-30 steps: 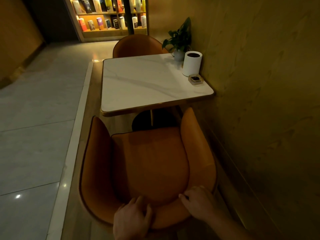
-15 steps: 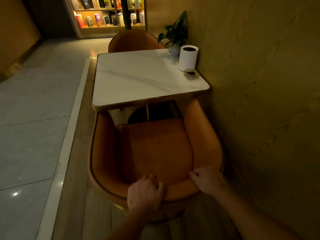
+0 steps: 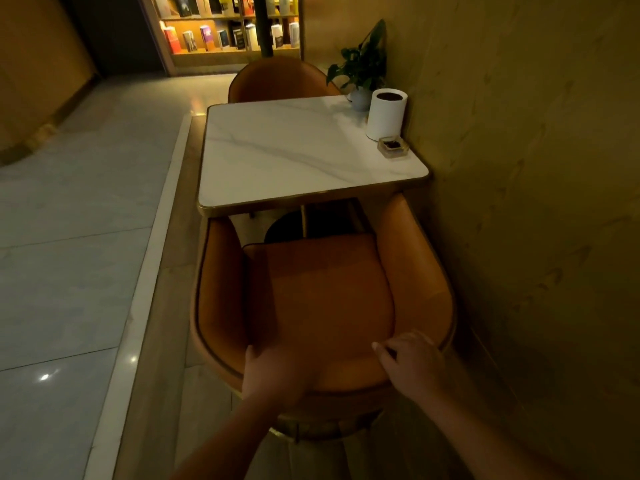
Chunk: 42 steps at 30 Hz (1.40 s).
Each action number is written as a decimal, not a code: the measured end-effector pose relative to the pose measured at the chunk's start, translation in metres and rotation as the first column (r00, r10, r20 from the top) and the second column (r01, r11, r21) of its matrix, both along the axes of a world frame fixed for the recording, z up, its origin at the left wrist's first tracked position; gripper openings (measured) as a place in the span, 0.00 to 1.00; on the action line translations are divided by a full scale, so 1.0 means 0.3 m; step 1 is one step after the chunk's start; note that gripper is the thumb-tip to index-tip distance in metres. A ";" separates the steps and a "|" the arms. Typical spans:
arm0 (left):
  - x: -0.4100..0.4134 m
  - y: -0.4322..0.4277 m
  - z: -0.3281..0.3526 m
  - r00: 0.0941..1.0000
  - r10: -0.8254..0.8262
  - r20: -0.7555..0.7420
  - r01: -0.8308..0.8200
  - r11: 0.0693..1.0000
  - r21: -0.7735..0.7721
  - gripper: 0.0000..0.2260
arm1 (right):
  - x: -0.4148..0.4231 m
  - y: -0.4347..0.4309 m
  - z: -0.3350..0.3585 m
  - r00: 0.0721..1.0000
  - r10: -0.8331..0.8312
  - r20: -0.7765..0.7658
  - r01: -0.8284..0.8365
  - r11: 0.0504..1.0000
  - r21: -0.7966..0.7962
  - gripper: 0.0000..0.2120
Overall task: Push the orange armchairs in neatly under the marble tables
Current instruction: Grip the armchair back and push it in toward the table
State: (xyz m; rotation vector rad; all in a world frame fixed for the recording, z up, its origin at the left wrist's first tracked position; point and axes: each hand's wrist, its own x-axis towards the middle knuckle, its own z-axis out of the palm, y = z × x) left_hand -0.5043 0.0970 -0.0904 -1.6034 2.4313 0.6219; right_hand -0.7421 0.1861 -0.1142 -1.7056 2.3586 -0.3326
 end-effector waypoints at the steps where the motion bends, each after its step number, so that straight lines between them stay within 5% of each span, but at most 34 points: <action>1: 0.013 -0.007 -0.003 1.000 0.005 0.007 -0.005 1.000 -0.004 0.25 | 0.000 -0.002 0.009 1.000 -0.010 -0.002 0.010 1.000 -0.010 0.30; 5: 0.018 -0.003 -0.018 0.999 0.038 0.019 -0.037 0.998 -0.049 0.27 | 0.001 0.000 0.010 0.999 -0.045 -0.003 0.045 0.997 -0.063 0.19; 10: -0.013 -0.002 -0.023 0.998 0.060 0.025 -0.058 0.996 -0.062 0.26 | -0.046 -0.019 -0.029 0.998 -0.063 0.027 0.066 0.985 -0.161 0.24; 27: -0.166 -0.009 -0.004 0.994 0.093 0.049 -0.092 0.996 -0.012 0.25 | -0.191 -0.088 0.011 0.997 -0.073 -0.012 0.073 0.997 0.039 0.17; 42: -0.214 -0.036 0.008 0.989 0.114 0.090 -0.113 0.994 -0.007 0.26 | -0.235 -0.113 0.017 0.999 -0.039 0.036 0.040 0.999 -0.028 0.18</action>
